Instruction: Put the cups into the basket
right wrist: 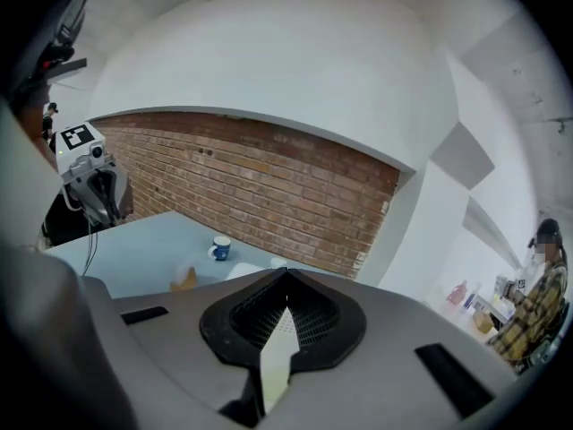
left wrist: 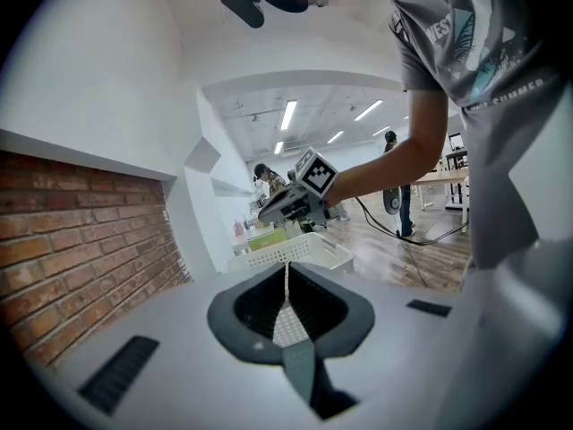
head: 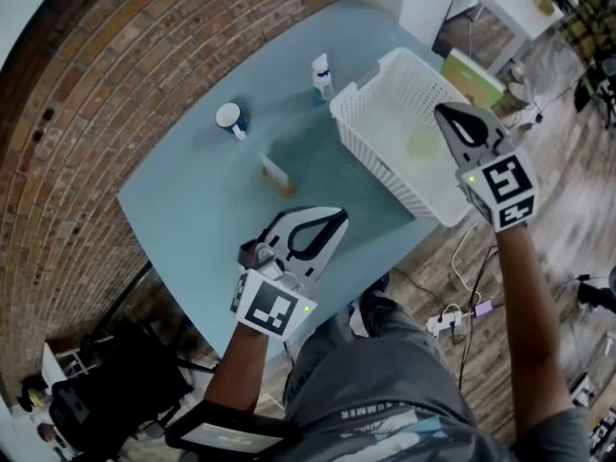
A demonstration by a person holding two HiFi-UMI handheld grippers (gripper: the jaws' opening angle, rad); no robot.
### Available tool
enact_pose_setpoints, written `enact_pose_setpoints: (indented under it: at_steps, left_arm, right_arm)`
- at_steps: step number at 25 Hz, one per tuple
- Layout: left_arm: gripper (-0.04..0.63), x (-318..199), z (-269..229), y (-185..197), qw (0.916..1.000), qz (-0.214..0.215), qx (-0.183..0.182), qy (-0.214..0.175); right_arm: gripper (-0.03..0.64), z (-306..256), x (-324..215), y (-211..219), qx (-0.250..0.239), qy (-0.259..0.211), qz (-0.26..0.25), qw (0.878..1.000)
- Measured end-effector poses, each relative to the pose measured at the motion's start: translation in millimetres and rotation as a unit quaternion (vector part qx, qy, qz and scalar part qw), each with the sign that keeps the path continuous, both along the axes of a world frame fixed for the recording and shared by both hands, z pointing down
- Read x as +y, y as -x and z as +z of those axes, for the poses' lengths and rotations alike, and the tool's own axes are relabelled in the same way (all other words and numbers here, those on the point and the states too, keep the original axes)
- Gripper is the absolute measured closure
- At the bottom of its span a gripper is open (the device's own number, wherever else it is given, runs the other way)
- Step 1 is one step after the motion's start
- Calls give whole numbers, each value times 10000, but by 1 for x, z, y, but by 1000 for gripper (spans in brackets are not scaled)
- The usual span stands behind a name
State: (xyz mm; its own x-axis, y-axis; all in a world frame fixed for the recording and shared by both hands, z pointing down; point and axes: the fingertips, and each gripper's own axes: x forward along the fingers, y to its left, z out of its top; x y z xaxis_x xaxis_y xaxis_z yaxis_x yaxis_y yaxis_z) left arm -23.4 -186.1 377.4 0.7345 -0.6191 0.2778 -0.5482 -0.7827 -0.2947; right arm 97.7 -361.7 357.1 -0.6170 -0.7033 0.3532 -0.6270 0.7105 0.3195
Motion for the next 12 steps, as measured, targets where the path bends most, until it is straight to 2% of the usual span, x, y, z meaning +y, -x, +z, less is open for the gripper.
enact_pose_setpoints:
  at_steps: [6,12]
  left_arm:
    - [581,13,-9,4,9999,117,22,-105]
    - [581,25,-21,6,9993,280,124,-232]
  right_arm:
    - [604,-44,62,18,-162,-520,-357,9979]
    - [604,-57,116,34,-291,-620,-424,9968]
